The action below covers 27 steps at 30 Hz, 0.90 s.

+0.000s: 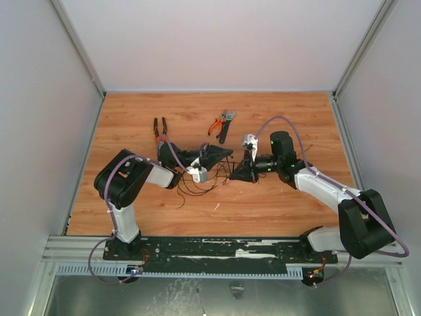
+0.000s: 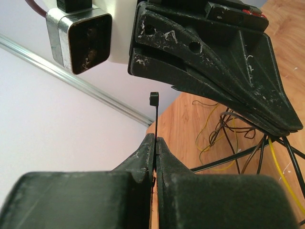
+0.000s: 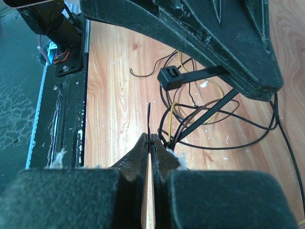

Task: Zip-tie the wires
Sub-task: Tie the cable at the center of the board.

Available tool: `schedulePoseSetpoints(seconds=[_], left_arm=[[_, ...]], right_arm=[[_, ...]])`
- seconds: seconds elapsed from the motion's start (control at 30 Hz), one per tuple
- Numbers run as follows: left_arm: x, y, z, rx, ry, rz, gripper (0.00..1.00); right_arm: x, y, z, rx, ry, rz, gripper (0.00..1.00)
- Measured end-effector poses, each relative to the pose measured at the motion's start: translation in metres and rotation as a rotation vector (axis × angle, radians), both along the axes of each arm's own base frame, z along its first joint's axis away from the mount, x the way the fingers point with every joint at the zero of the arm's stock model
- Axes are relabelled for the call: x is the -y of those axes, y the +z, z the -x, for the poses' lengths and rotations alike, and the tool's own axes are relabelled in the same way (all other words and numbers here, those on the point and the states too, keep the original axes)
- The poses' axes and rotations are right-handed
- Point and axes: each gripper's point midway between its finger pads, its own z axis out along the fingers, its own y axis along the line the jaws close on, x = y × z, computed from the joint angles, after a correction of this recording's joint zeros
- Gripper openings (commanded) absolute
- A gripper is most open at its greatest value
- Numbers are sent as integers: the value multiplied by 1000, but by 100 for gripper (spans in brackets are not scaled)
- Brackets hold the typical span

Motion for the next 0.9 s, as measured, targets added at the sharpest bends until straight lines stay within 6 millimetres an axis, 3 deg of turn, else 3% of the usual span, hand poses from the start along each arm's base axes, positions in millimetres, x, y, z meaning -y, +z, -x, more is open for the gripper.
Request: schedulePoseSetpoints(seconds=[0.9], left_arm=[[0,0,0,2,1,1,0]], right_arm=[[-1,0,-3,-16,12,-7,0]])
